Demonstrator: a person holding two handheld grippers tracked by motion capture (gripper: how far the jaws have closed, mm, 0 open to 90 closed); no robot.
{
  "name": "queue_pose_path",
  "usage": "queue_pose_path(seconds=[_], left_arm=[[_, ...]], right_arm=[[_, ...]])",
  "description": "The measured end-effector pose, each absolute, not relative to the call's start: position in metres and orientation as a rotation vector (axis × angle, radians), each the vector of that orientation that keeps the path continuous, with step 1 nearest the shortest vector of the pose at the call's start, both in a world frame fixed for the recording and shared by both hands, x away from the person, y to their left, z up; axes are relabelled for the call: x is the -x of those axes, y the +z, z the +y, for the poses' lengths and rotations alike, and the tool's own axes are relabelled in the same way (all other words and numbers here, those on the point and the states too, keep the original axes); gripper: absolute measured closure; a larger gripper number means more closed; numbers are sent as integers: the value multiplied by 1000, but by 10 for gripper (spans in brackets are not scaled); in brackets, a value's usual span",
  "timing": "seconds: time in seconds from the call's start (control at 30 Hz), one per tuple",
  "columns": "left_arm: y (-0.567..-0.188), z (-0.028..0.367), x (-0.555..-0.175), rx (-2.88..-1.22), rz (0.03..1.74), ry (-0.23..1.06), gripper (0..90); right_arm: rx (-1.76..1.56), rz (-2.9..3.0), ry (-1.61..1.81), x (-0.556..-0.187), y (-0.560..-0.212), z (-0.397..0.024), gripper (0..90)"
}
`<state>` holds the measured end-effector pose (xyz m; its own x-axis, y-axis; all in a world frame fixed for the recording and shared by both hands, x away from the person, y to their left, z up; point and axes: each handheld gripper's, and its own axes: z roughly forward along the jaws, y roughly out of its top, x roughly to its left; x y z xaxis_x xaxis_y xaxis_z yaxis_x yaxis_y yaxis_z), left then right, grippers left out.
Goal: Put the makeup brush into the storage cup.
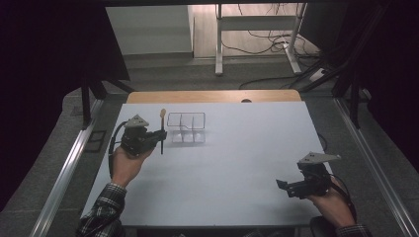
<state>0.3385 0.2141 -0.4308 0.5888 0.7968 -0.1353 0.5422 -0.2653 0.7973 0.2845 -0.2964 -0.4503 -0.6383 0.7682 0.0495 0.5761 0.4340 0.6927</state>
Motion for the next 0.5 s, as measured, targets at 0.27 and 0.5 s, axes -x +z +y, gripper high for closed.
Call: queue_pose_path(seconds=[0.27, 0.5], left_arm=[[-428, 213, -348, -1939, 1067, 381, 833], [-426, 212, -358, -1917, 1075, 383, 833]], right_arm=[[-1168, 2417, 1004, -285, -450, -298, 0], [-1166, 2421, 1001, -285, -451, -297, 0]])
